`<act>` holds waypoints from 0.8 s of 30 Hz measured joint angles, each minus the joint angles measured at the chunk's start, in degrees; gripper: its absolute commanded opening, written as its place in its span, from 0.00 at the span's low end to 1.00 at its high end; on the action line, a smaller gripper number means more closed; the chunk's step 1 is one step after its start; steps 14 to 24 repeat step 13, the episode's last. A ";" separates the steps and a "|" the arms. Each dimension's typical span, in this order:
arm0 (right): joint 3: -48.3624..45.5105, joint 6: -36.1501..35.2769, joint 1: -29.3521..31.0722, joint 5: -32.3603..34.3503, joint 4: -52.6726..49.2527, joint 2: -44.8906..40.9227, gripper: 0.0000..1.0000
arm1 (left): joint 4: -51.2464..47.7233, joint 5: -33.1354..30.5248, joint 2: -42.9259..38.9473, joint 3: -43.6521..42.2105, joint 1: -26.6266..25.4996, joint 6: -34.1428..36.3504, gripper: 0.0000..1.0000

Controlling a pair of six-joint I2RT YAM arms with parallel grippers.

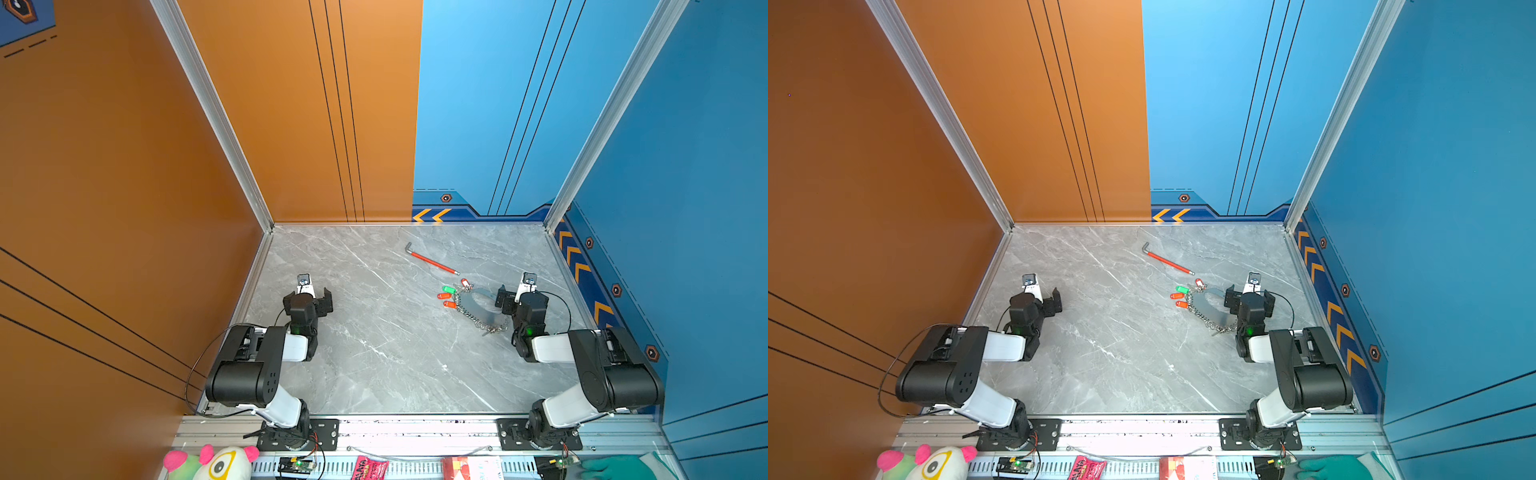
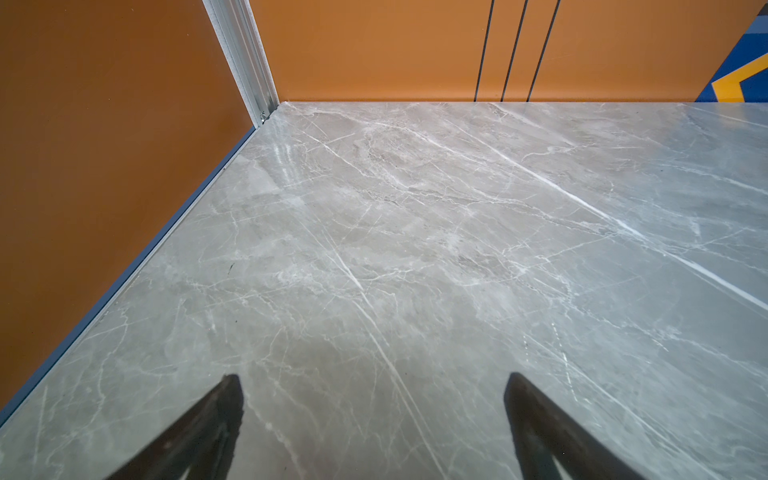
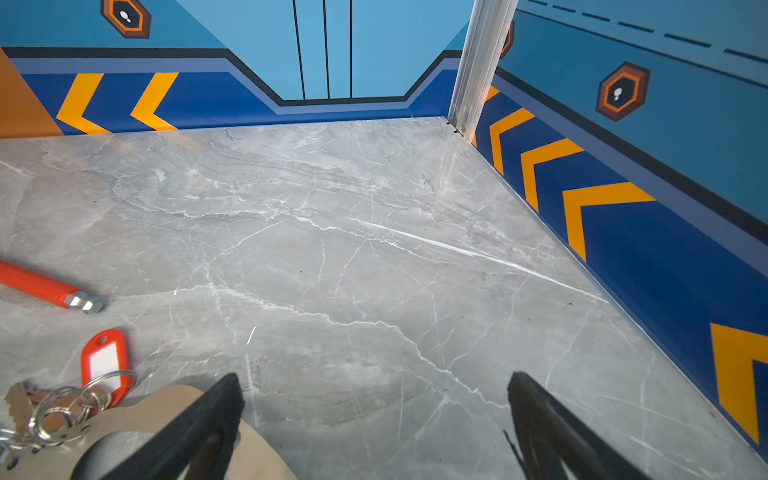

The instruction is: Put the keys on the keyring

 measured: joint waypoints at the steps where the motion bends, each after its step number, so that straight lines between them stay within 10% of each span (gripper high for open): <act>1: 0.00 0.00 0.00 0.00 0.00 0.00 1.00 | 0.00 0.00 0.00 0.00 0.00 0.02 0.98; 24: 0.07 0.42 -0.02 -0.04 -0.02 0.00 1.00 | 0.02 0.00 0.00 0.00 0.00 0.22 0.98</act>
